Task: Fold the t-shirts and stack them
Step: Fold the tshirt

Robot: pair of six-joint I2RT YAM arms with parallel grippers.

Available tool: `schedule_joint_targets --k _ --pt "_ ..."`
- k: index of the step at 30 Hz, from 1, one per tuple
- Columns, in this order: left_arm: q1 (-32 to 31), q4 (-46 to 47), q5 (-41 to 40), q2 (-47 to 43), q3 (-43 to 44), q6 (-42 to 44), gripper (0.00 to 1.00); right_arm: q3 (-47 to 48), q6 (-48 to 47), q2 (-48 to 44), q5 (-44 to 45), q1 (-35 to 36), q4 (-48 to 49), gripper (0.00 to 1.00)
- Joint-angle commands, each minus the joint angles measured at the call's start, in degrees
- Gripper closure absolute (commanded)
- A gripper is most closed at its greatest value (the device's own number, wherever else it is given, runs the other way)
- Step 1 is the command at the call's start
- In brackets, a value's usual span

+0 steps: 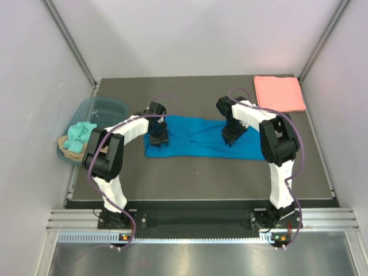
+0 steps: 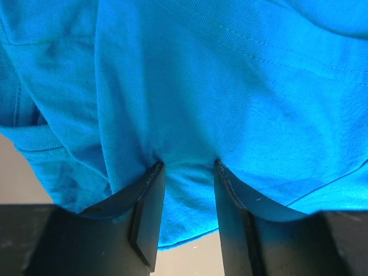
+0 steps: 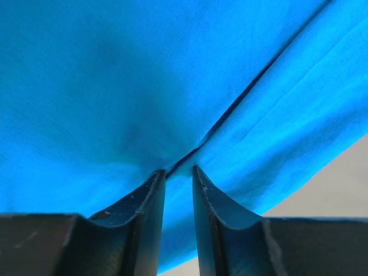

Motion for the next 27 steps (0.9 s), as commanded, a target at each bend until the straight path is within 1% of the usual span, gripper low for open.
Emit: schedule_joint_targets --k 1,2,3,4,6,18,27 --pt "0.32 2.04 -1.34 -0.2 -1.56 0.13 0.55 1.66 1.18 1.13 0.41 -0.5 -1.49 0.75" --pt "0.32 2.04 -3.08 -0.2 -1.56 0.13 0.55 1.48 1.27 1.21 0.5 -0.58 -1.49 0.78" --pt "0.32 1.95 -3.19 -0.03 -1.56 0.13 0.55 1.57 1.18 1.22 0.58 -0.5 -1.49 0.91" --pt "0.32 1.69 -3.62 0.06 -1.56 0.13 0.55 1.57 1.18 1.22 0.67 -0.58 -1.57 0.95" --pt "0.32 1.34 -4.5 0.15 -1.56 0.04 0.55 1.39 1.09 0.78 0.76 -0.76 -1.57 1.0" --pt "0.32 -1.3 -11.88 0.59 -1.21 0.13 0.55 -0.89 1.97 -4.32 4.63 -2.6 -2.1 1.0" --pt "0.32 -1.65 -12.77 1.12 -0.5 -0.13 0.55 -1.86 -0.05 -4.15 3.05 -3.31 0.96 1.0"
